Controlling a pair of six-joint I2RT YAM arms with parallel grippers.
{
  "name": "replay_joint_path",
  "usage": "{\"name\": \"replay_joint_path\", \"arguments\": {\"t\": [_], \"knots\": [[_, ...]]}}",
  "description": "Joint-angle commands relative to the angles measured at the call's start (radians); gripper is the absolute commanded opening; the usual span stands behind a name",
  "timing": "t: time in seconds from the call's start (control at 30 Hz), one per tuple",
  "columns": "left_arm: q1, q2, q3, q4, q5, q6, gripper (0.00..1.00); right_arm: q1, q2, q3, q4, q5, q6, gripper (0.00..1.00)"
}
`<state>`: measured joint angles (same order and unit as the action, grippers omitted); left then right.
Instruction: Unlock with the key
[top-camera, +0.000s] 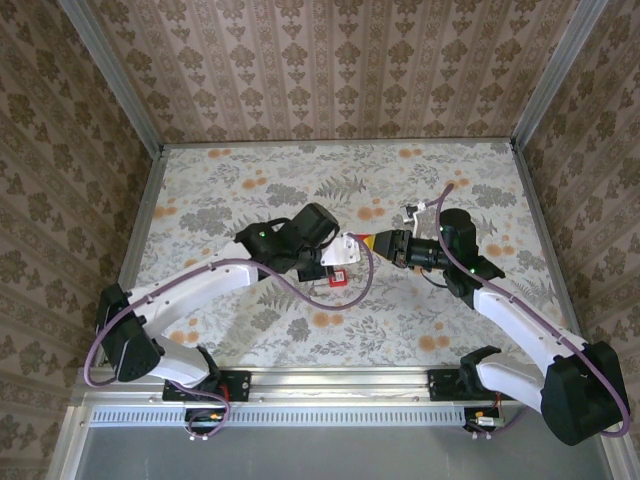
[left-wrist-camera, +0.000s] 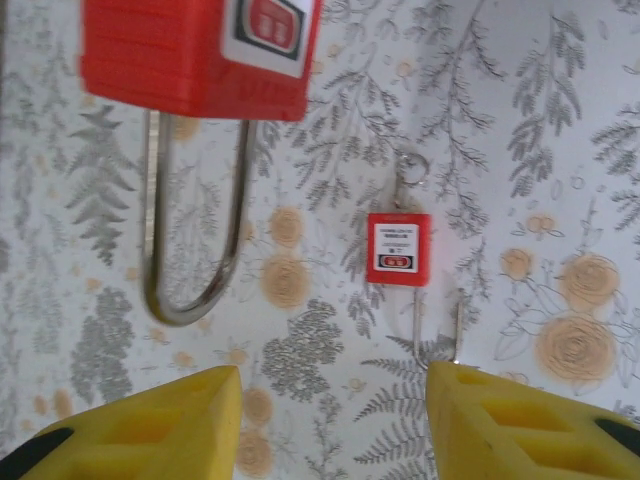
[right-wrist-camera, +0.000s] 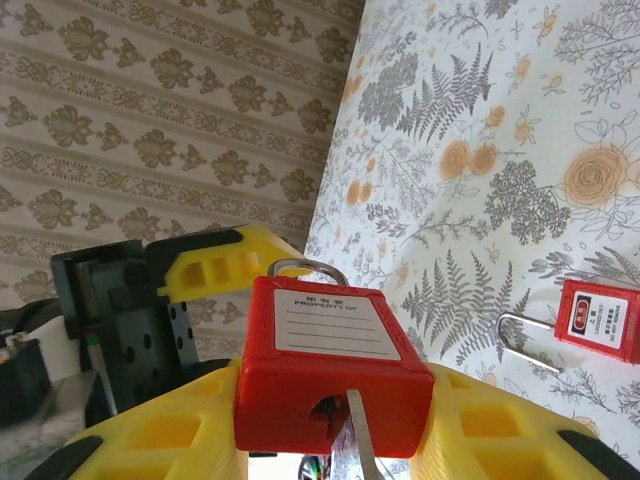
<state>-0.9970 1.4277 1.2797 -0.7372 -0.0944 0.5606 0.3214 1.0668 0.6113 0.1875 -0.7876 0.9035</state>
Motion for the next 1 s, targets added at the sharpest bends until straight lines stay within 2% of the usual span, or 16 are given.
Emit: {"name": "replay_joint_path", "arguments": {"t": [0.0,0.3,0.5,0.67,0.83,0.97], "knots": [[0.005,-0.009,0.058,-0.032,0.064,0.014,0.52,0.007,-0.032,-0.008,-0.004,-0.038,-0.027,0.22],[0.026,-0.009,0.043,0.029,0.084,0.043,0.6,0.023,-0.042,-0.015,-0.006,-0.045,-0.027,0.22],[0.033,-0.011,0.017,0.096,0.088,0.063,0.6,0.049,-0.056,-0.015,-0.012,-0.043,-0.028,0.22],[0.034,-0.001,0.017,0.108,0.103,0.064,0.45,0.058,-0.07,-0.01,-0.026,-0.039,-0.031,0.22],[0.036,-0.001,0.013,0.111,0.101,0.06,0.22,0.059,-0.074,-0.005,-0.037,-0.039,-0.037,0.22],[0.036,-0.011,0.008,0.105,0.094,0.056,0.07,0.059,-0.079,-0.007,-0.046,-0.028,-0.043,0.21]]}}
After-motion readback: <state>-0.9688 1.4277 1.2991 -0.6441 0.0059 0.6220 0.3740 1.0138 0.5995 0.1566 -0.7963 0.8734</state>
